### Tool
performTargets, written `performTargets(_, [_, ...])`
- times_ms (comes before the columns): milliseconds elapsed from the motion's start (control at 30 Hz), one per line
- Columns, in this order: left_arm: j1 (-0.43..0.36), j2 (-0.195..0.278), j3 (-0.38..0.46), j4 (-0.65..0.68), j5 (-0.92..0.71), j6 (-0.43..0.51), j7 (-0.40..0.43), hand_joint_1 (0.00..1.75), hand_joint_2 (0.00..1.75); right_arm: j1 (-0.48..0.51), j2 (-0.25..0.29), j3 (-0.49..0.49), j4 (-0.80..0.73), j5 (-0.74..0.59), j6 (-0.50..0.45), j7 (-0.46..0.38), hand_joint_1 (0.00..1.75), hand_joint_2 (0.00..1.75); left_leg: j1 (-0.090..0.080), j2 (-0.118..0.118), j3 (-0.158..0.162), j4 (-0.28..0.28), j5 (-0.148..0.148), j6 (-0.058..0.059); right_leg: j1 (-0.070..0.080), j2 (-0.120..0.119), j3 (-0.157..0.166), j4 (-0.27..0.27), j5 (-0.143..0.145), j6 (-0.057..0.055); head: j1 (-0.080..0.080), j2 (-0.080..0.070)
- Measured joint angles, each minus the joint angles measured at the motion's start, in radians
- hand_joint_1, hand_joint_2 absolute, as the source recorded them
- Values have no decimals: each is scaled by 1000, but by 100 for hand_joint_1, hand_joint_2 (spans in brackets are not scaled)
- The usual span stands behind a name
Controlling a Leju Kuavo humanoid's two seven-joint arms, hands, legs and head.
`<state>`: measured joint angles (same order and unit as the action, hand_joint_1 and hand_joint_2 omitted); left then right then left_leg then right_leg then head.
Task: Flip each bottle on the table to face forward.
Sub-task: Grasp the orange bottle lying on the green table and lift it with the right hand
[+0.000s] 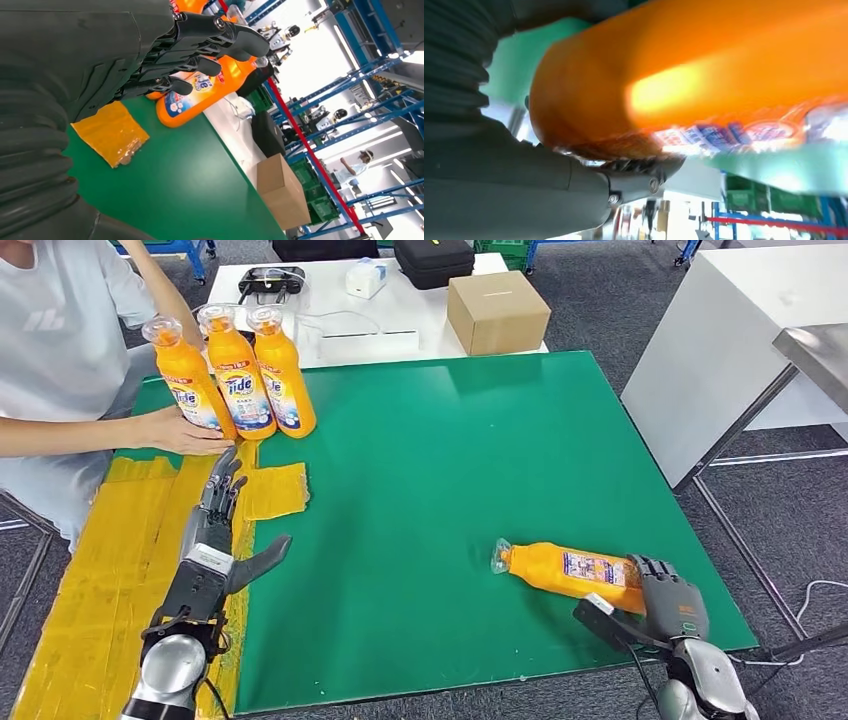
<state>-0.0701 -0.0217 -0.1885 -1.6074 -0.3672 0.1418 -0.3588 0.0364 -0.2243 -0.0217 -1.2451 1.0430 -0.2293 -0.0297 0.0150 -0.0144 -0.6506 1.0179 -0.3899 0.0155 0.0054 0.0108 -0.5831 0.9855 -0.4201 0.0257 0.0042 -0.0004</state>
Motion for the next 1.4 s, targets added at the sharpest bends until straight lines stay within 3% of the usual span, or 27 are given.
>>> performTargets(233, [-2, 0, -42, -6, -4, -24, 3, 0, 175, -9, 125, -18, -126, -333, -65, -113, 175, 175, 0, -1, -6, 0, 1, 0, 0, 0, -6, 1, 0, 0, 0, 0])
performTargets(400, [-4, 0, -68, -6, -5, -27, 4, 0, 175, -19, 167, -18, -166, -372, -68, -127, 175, 175, 0, -1, -8, 0, 1, 0, 0, 0, -8, 1, 0, 0, 0, 0])
performTargets(667, [-7, 2, -80, -5, -4, -32, 6, 0, 175, -22, 188, -18, -175, -404, -76, -143, 175, 175, 0, -1, -10, 0, 1, 0, 0, 0, -10, 1, 0, 0, 0, 0])
performTargets(867, [-27, 6, -117, 1, 50, -106, 9, 0, 175, -53, 239, -10, -178, -628, -32, -246, 175, 175, 0, -1, -10, 0, 1, 0, 0, 0, -10, 2, 0, 0, 0, 0])
performTargets(1100, [-80, 7, -184, 33, 144, -210, 0, 0, 175, -142, 317, 82, -152, -759, 42, -282, 175, 175, 0, -1, -10, 0, 2, -1, 0, 0, -11, 2, 0, 0, 0, 0])
performTargets(1400, [-139, 3, -251, 70, 234, -270, -6, 0, 175, -273, 394, 292, -22, -786, 90, -301, 175, 175, 0, -1, -10, 0, 2, -1, 0, 0, -11, 3, 0, -1, 0, 0])
